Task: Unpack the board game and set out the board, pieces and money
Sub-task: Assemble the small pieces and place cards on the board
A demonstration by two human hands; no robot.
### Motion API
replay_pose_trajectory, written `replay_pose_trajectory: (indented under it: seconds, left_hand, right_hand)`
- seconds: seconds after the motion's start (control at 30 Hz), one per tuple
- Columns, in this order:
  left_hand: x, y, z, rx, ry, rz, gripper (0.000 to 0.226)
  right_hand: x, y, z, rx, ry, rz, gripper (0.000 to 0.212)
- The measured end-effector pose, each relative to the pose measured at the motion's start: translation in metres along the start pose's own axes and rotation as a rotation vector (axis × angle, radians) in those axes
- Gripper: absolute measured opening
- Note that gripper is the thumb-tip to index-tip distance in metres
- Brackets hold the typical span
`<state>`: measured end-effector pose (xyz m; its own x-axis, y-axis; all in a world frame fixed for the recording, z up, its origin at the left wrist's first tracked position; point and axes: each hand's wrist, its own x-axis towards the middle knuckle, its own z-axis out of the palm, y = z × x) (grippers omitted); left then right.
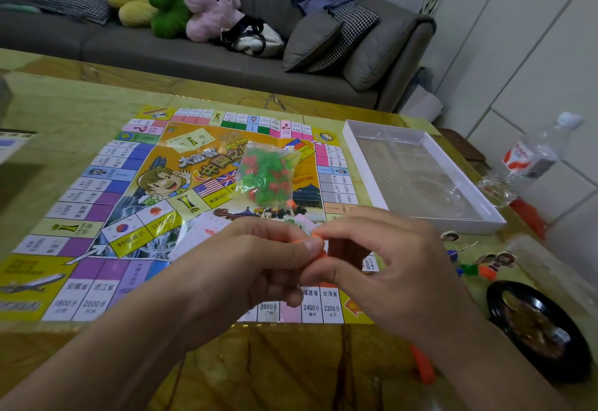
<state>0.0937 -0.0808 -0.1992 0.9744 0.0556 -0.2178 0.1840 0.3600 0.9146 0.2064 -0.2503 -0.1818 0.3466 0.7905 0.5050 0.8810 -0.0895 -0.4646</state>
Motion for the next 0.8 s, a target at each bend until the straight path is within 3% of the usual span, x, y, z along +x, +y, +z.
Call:
replay_pose_trajectory:
  seconds: [0.3,0.6,0.8]
  left_hand:
    - [-0.002,0.002,-0.003,0.112,0.002,-0.004,0.051]
    - [-0.001,0.006,0.004,-0.061,0.016,0.035,0.022]
    - [0.002,0.006,0.007,-0.059,0.095,0.062,0.021]
  right_hand:
    - [0.001,0.001,0.002,0.017,-0.039,-0.020,0.024]
    - [-0.002,0.007,-0.001,0.124,0.026,0.067,0.017]
    - [-0.003,0.010,0.000,0.133,0.078,0.100,0.025]
